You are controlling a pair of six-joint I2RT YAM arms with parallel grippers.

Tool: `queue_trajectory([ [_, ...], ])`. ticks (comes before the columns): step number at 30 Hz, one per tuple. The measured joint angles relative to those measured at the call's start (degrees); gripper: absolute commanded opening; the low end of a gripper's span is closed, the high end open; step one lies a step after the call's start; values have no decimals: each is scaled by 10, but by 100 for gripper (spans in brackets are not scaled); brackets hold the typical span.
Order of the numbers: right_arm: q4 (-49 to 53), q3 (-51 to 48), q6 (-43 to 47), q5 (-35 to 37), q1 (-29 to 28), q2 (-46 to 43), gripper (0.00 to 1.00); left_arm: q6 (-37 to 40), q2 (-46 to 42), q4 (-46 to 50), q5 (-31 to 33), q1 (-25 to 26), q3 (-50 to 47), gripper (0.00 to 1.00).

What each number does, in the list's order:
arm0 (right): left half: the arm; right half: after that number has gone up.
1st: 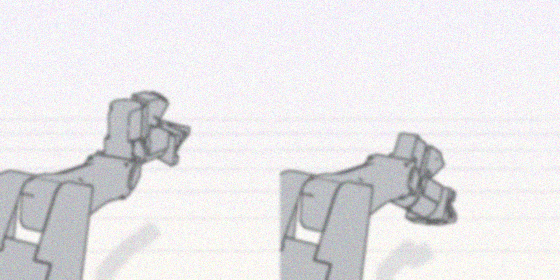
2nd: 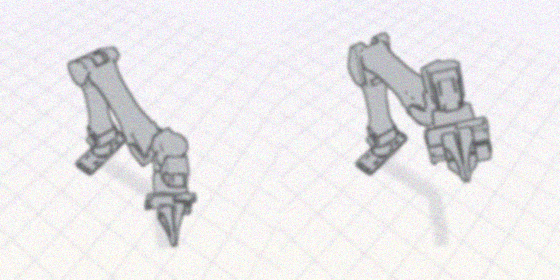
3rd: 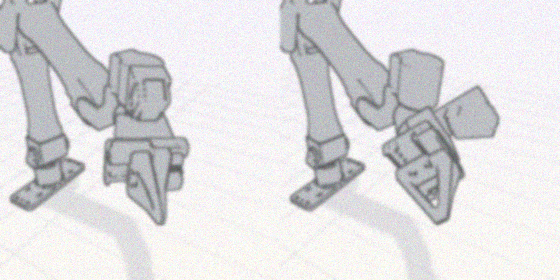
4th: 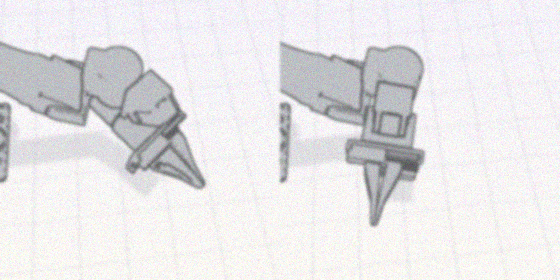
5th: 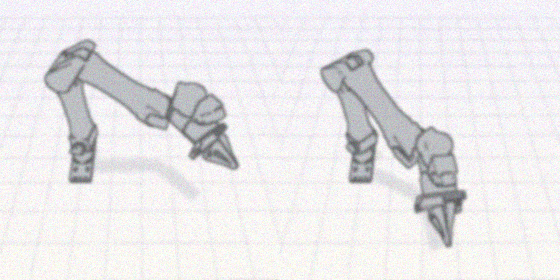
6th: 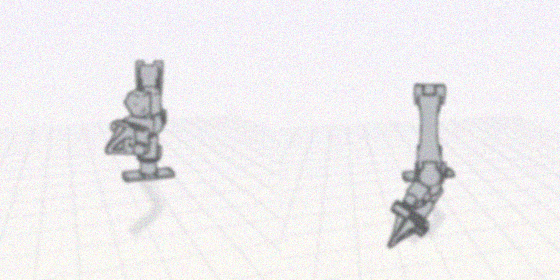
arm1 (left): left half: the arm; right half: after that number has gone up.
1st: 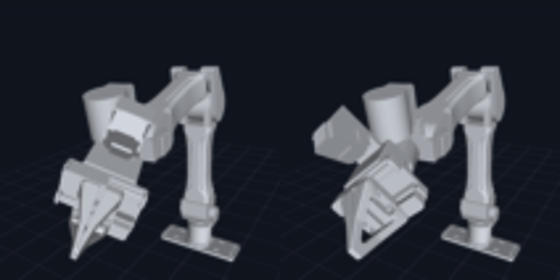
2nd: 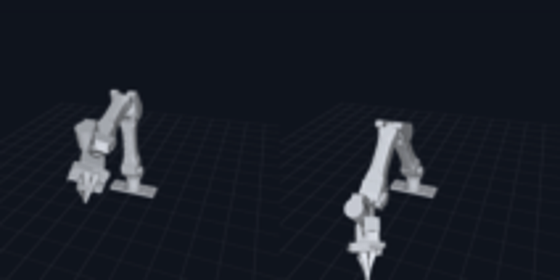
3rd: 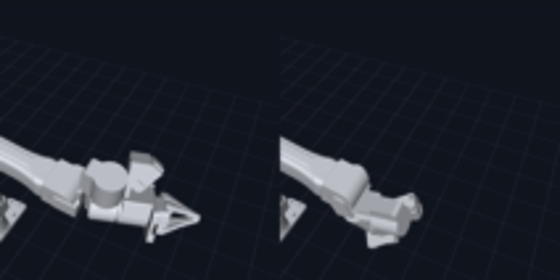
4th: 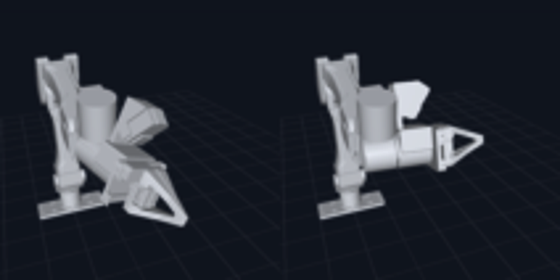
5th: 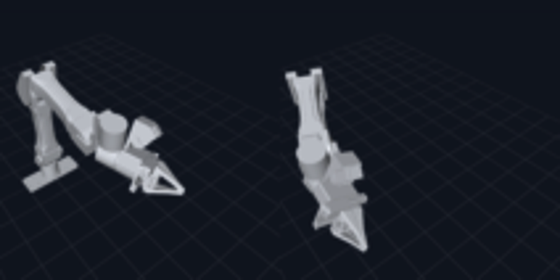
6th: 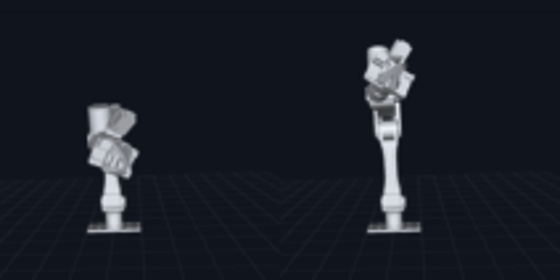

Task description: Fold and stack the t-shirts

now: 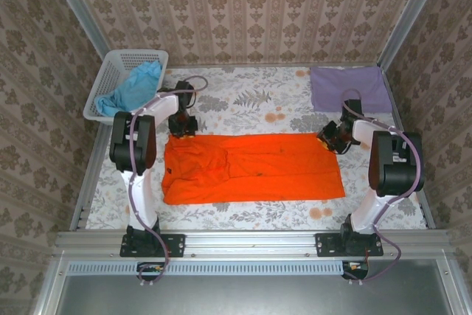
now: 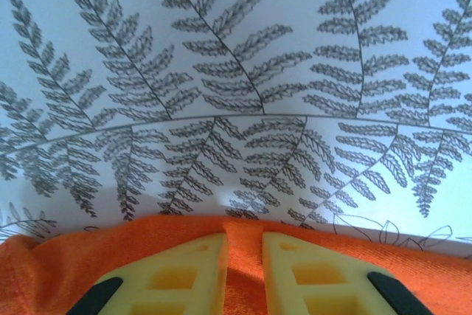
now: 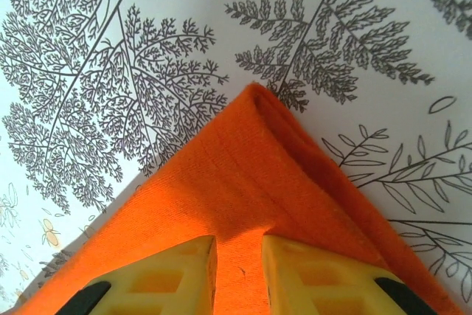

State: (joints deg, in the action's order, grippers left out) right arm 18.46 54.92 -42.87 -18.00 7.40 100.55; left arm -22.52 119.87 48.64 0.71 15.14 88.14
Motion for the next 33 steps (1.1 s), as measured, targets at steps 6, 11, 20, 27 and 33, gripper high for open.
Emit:
queue_trajectory([
  [6,11,0,-14,-9,21,0,27,-4,62,35,18,4,100,21],
  [11,16,-23,-28,-15,59,-24,29,-11,134,54,21,13,223,28],
  [20,60,-27,-38,-5,71,-80,47,-19,237,111,19,19,471,64],
  [27,67,-35,-24,16,51,-196,44,-48,156,104,-12,25,442,43],
  [33,91,-37,16,17,-89,-226,40,-97,59,72,-31,50,264,39],
])
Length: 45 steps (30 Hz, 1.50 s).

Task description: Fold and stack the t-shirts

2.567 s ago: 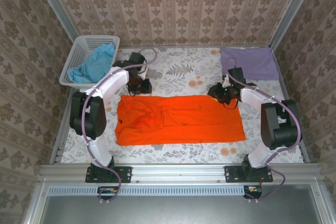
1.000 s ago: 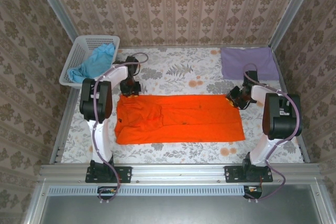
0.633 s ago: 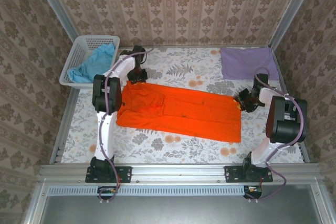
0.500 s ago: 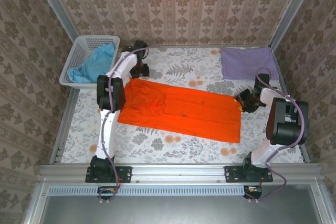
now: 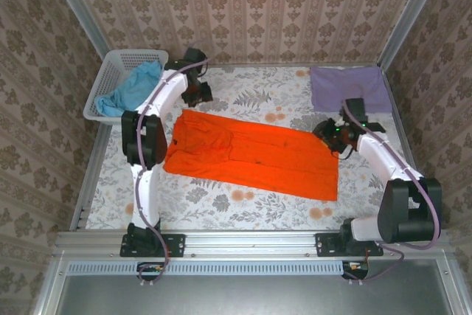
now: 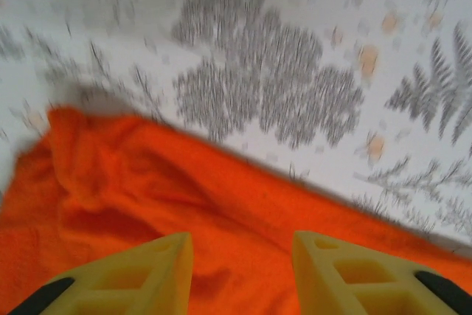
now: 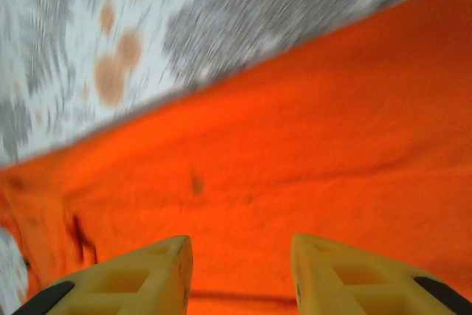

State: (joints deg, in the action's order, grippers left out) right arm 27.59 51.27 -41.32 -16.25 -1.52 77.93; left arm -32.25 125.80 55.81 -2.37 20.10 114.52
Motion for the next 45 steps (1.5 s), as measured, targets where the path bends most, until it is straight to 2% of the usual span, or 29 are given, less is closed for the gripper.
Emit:
queue_trajectory([
  [4,16,-13,16,-2,-76,-5,38,-26,8,-5,-7,14,-70,39],
  [8,35,-37,26,-2,-120,-16,38,-32,56,-5,-6,16,-68,40],
  [12,61,-54,35,0,-134,-30,38,-28,113,20,-2,16,31,41],
  [18,87,-73,39,10,-139,-94,38,-21,247,41,-23,23,266,43],
  [21,95,-81,39,10,-141,-118,38,-22,284,-19,-57,28,320,48],
  [27,104,-93,42,9,-148,-137,38,-46,340,-214,-133,48,364,63],
  [32,101,-101,52,6,-171,-129,37,-73,385,-306,-169,75,419,76],
  [35,83,-101,51,5,-195,-107,37,-69,379,-303,-182,87,417,82],
  [38,49,-100,49,5,-223,-67,37,-44,325,-267,-174,93,360,86],
  [40,25,-95,44,6,-243,-28,36,-26,263,-241,-154,90,302,87],
  [45,-27,-61,24,12,-276,81,34,3,39,-202,-76,63,132,87],
])
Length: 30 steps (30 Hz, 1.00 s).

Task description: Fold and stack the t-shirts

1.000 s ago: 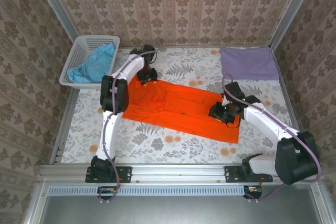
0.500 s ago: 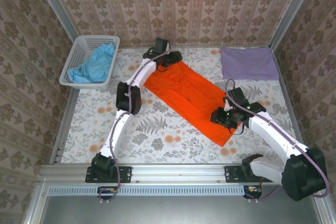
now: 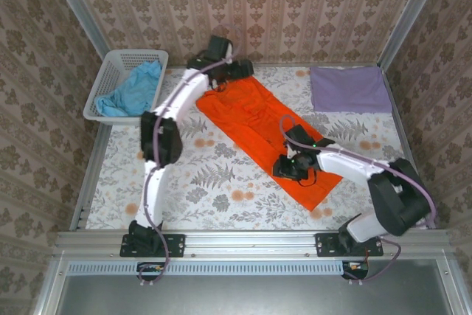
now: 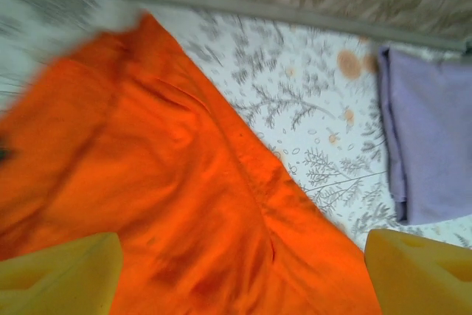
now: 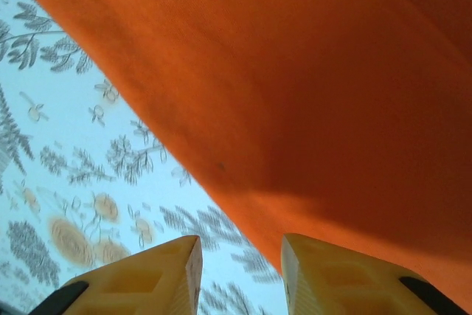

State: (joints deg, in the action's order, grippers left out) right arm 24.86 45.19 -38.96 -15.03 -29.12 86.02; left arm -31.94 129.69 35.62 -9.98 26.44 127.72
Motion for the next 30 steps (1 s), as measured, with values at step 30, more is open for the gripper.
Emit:
queue_trajectory([
  [30,59,581,-79,-86,-206,466,44,-39,-377,45,25,-167,-558,84],
])
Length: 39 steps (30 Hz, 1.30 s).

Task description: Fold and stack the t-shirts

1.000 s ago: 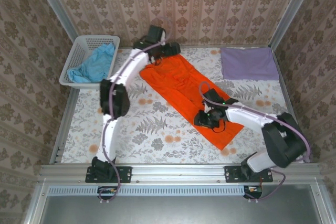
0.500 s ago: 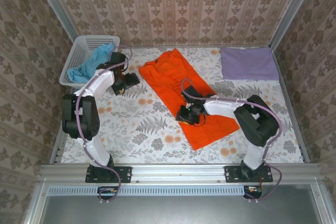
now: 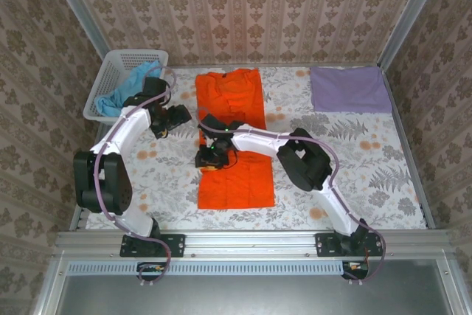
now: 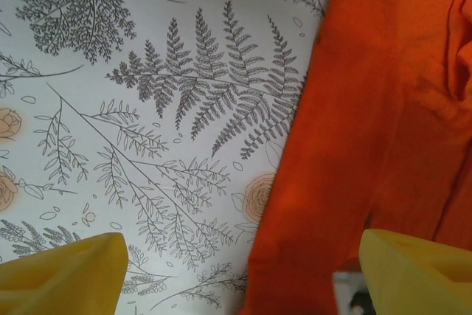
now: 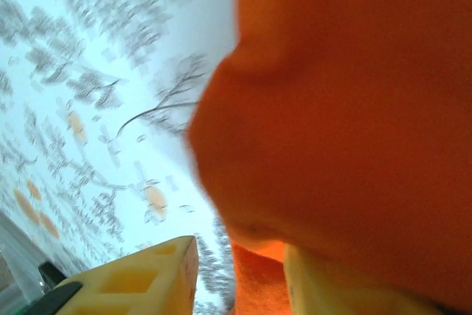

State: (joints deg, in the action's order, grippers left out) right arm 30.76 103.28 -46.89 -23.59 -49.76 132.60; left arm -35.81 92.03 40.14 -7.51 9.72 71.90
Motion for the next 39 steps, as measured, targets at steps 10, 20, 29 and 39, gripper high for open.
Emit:
queue_trajectory([
  [10,-8,-51,80,5,-8,-90,54,14,59,12,-32,-4,43,81],
  [20,-99,-404,71,74,123,-477,60,59,76,48,-80,70,37,72],
  [29,-53,-622,53,51,139,-553,50,59,-116,108,-180,136,-227,52],
  [39,-48,-668,52,-6,116,-558,43,-54,-277,80,-231,192,-409,41],
])
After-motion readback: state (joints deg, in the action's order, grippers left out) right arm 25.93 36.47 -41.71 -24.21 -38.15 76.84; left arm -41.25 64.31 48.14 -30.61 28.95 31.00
